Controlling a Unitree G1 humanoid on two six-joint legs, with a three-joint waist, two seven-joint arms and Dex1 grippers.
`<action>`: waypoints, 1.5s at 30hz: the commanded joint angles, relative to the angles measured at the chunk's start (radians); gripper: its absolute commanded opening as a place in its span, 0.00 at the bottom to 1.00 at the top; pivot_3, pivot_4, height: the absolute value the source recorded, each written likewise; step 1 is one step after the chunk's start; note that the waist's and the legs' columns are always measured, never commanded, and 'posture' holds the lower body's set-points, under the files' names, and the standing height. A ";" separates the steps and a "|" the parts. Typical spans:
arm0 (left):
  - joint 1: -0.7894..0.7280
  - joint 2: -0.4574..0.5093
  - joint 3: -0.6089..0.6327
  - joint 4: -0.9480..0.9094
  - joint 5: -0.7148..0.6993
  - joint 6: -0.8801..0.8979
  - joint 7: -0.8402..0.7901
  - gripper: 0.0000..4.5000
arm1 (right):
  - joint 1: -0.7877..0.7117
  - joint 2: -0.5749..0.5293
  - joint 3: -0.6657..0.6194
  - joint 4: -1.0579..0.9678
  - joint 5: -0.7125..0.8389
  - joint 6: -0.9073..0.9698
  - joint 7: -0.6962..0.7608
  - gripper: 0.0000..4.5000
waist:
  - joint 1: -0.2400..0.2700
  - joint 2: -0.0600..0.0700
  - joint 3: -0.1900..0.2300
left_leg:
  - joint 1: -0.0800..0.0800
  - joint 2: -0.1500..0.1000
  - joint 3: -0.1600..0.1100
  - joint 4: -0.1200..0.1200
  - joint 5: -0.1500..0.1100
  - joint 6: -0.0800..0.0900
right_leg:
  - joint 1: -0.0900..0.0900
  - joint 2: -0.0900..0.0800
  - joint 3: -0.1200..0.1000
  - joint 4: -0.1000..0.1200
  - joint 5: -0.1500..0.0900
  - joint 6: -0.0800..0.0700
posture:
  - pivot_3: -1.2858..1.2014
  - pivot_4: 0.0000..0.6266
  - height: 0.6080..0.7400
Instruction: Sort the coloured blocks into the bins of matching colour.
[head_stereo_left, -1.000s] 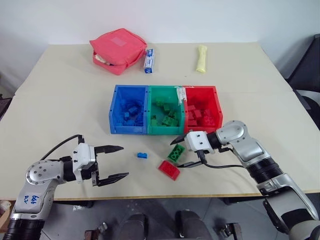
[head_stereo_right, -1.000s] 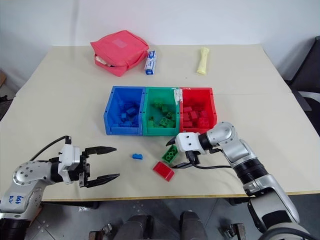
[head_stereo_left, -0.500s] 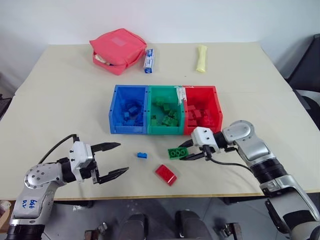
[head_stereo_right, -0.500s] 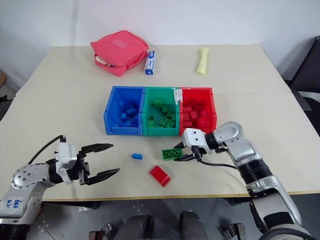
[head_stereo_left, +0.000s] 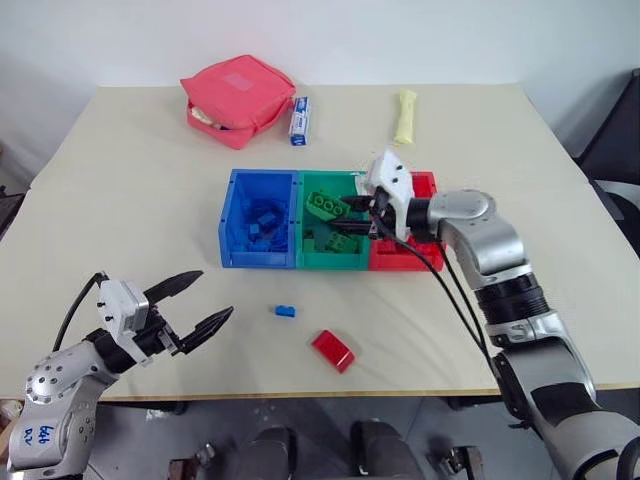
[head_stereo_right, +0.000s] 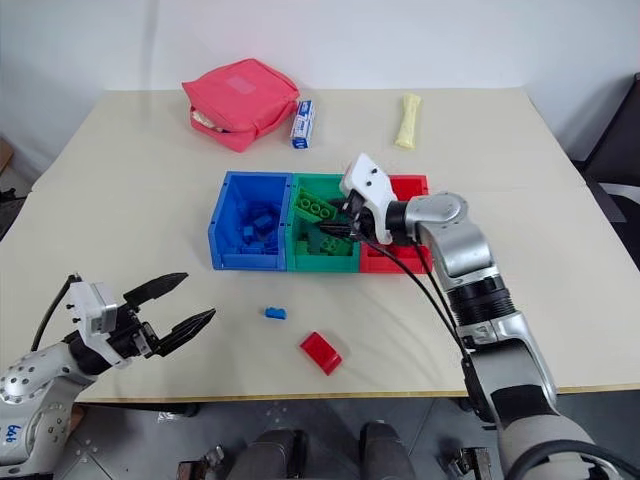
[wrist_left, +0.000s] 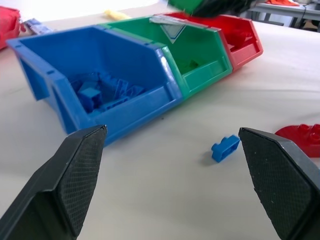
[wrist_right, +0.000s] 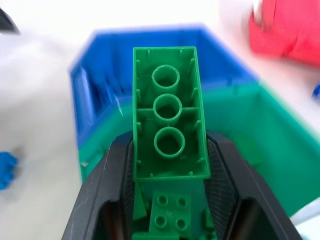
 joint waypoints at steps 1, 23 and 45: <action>0.011 0.014 0.029 -0.012 -0.018 -0.010 -0.013 1.00 | -0.042 0.006 -0.032 0.018 -0.010 -0.031 -0.044 0.53 | -0.002 0.000 0.000 | -0.001 0.000 0.000 0.000 0.000 0.000 | -0.001 0.000 0.000 0.000 0.000 0.000 | 0.52 0.24 1.00; -0.321 0.068 -0.267 0.237 0.125 -0.165 -0.307 1.00 | 0.936 -0.377 -0.560 -0.654 0.261 -0.158 0.137 0.99 | 0.024 0.000 0.000 | 0.001 0.002 0.002 -0.001 0.001 -0.001 | 0.001 0.002 0.001 -0.001 0.000 0.000 | 0.52 0.24 1.00; -0.242 0.151 -0.225 0.227 0.097 -0.141 -0.417 1.00 | 0.687 -0.281 0.057 -0.850 0.305 0.302 -0.114 0.99 | 0.021 -0.001 0.000 | 0.005 0.003 -0.001 -0.001 0.000 0.000 | 0.007 0.002 0.000 -0.004 0.000 0.000 | 0.52 0.24 1.00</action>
